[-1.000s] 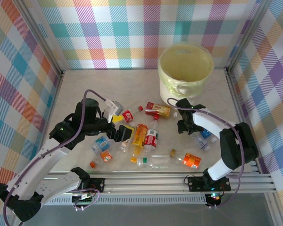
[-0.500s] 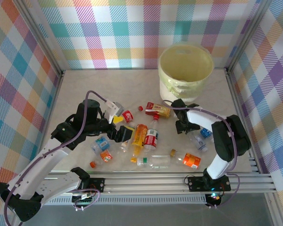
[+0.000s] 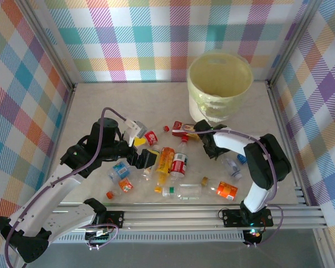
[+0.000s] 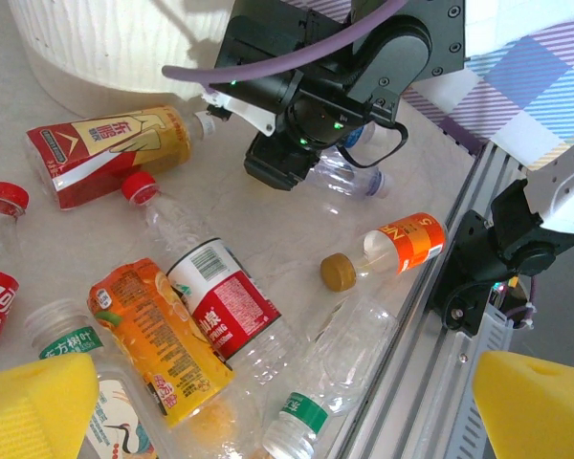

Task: Put the plastic bottles in the bin

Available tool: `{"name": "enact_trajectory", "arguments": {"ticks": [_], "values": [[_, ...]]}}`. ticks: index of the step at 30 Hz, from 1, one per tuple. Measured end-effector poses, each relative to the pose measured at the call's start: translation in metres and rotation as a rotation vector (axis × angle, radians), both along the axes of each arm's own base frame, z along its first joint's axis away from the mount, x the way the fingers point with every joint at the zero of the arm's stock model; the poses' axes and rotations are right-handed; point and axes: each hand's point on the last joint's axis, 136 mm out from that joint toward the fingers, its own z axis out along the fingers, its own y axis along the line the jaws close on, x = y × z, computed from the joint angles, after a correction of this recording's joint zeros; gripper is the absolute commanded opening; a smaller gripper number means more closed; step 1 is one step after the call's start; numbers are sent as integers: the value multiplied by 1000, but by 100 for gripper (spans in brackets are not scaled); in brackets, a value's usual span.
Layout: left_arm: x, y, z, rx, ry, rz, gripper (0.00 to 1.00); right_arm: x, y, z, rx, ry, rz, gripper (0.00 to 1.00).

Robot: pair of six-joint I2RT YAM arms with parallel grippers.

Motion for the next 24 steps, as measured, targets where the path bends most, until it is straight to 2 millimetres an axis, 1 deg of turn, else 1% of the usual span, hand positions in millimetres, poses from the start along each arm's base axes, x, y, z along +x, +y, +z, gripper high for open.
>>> {"name": "enact_trajectory", "arguments": {"ticks": [7,11,16,19,24], "values": [[0,1,1,-5,-9,1,100,9,21,17,-68,-68,113,53],[2,5,4,-5,-42,31,100,7,44,37,-62,-118,208,53],[4,20,16,-12,-124,101,100,10,75,81,9,-225,286,53],[1,30,23,-30,-179,138,100,13,88,105,58,-273,307,53],[-1,37,30,-50,-228,166,100,11,109,137,170,-297,343,53]]}}
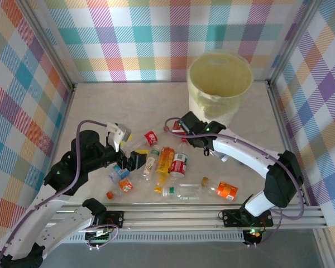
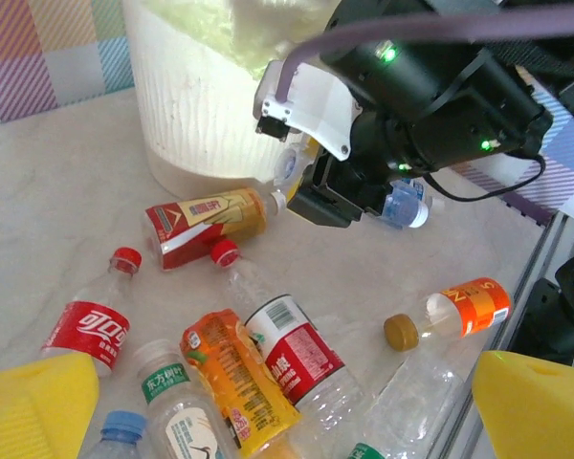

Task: Put the plastic bottles in the bin

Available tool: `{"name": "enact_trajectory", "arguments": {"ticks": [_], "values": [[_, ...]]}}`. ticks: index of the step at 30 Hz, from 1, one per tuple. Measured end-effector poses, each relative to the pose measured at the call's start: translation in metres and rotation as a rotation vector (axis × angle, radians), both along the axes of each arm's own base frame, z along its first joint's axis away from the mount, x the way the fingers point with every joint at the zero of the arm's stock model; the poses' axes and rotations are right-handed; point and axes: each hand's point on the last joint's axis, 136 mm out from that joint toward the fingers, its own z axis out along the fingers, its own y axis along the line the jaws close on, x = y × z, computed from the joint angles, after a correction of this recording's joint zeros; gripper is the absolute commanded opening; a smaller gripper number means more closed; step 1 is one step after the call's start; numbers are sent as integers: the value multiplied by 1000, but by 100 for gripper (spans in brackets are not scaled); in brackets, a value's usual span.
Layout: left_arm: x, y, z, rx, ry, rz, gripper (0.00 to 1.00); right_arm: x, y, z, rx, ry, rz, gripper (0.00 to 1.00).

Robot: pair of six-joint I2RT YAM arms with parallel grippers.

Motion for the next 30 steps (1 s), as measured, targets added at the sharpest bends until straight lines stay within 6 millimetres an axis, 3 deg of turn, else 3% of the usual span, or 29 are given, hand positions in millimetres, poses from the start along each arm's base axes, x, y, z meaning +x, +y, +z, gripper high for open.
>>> {"name": "enact_trajectory", "arguments": {"ticks": [10,16,22,30], "values": [[6,-1,-5,14,-6,10,100,-7,48,96,350,-53,120,54],[10,-4,-13,30,18,10,100,0,71,185,548,-190,190,54],[12,-5,-18,28,16,9,100,11,64,258,645,-347,209,55],[12,-5,-18,27,14,9,100,50,38,302,679,-497,134,55]]}}
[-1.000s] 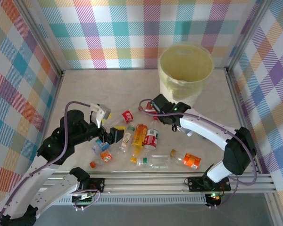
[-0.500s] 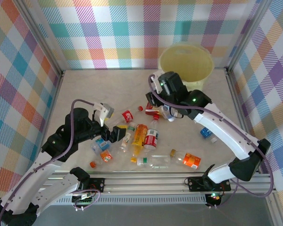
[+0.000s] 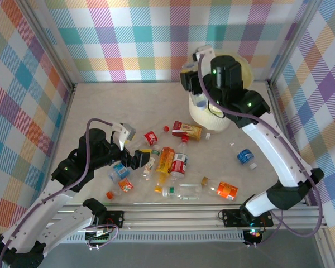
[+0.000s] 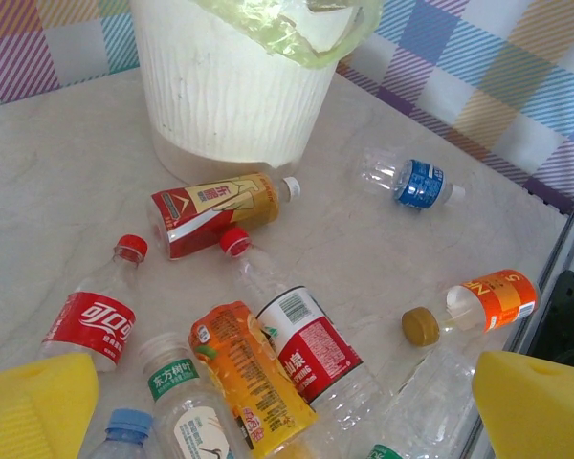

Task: Put the plastic bottles in the bin

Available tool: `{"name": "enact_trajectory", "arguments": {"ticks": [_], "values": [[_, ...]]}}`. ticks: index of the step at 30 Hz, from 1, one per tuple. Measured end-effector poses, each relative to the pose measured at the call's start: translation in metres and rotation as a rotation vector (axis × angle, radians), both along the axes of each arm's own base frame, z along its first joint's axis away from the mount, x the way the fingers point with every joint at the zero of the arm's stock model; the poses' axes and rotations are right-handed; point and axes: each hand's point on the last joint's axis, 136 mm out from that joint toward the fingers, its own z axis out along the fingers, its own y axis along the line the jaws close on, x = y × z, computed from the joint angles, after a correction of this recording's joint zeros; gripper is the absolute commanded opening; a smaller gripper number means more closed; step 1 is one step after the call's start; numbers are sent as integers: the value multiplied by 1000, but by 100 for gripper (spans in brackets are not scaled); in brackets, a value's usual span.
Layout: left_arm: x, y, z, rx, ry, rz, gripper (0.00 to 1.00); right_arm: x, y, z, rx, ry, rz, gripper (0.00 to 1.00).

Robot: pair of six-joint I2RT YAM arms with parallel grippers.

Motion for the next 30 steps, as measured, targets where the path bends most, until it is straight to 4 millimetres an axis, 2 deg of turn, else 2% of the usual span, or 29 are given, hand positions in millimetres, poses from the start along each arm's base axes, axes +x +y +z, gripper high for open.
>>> {"name": "enact_trajectory", "arguments": {"ticks": [8,13,17,22,30], "values": [[1,-1,-2,4,6,1,100,51,-50,22,45,-38,-155,55],[3,-1,-4,10,12,2,100,79,-77,20,55,-20,-235,55],[3,-1,-4,11,13,3,100,98,-88,-4,30,42,-246,56],[3,-2,-5,14,12,1,100,118,-87,-51,-16,165,-207,56],[5,-3,-8,26,16,-2,100,121,-78,-105,-47,310,-124,57]]}}
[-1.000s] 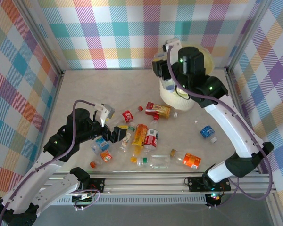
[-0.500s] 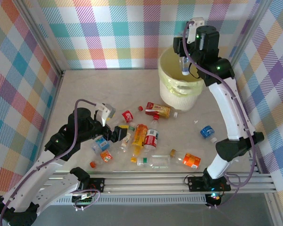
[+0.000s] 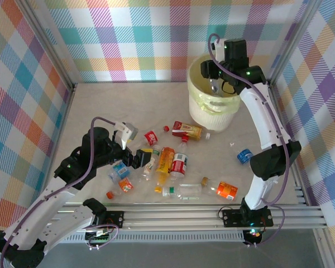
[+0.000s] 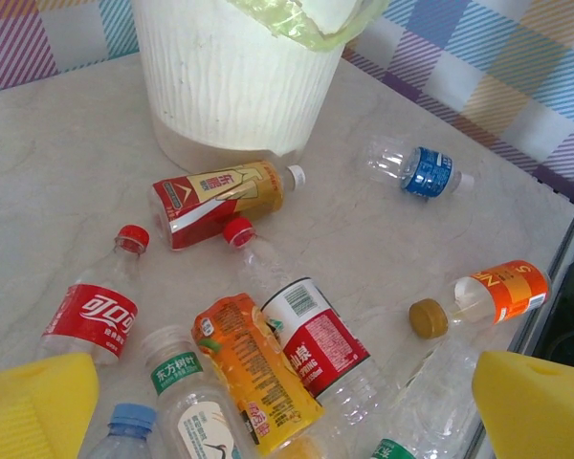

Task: Put the plastic bottles in the bin

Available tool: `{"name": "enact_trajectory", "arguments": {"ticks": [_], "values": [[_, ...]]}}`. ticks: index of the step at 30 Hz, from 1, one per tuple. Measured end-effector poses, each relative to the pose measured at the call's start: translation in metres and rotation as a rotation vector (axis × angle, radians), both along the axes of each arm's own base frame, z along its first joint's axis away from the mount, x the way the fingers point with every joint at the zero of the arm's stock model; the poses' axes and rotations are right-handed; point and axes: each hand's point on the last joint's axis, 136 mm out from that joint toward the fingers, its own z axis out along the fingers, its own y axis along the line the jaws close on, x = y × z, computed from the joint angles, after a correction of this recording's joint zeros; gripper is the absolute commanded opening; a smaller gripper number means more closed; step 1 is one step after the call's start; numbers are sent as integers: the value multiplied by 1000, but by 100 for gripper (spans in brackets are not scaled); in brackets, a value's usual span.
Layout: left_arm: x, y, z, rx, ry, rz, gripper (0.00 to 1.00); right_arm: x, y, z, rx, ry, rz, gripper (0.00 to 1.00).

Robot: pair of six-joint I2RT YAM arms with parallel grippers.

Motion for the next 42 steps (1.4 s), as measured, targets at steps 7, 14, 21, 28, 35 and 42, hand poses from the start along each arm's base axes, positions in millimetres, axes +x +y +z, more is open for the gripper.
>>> {"name": "enact_trajectory", "arguments": {"ticks": [7,14,21,28,35,42], "values": [[-1,-2,-2,0,7,-12,100,-6,0,-45,-12,115,18,75],[-7,-15,-9,-11,60,-89,100,-16,-5,-34,-11,113,15,82],[-15,-26,-18,-21,120,-163,100,-48,-15,-4,1,91,14,85],[-21,-32,-16,-41,145,-213,100,-116,-35,4,64,161,-38,89],[-24,-35,-15,-51,154,-235,100,-187,-55,-63,88,413,-135,91],[-26,-36,-14,-57,160,-251,100,-261,-63,-122,124,635,-175,93]]}}
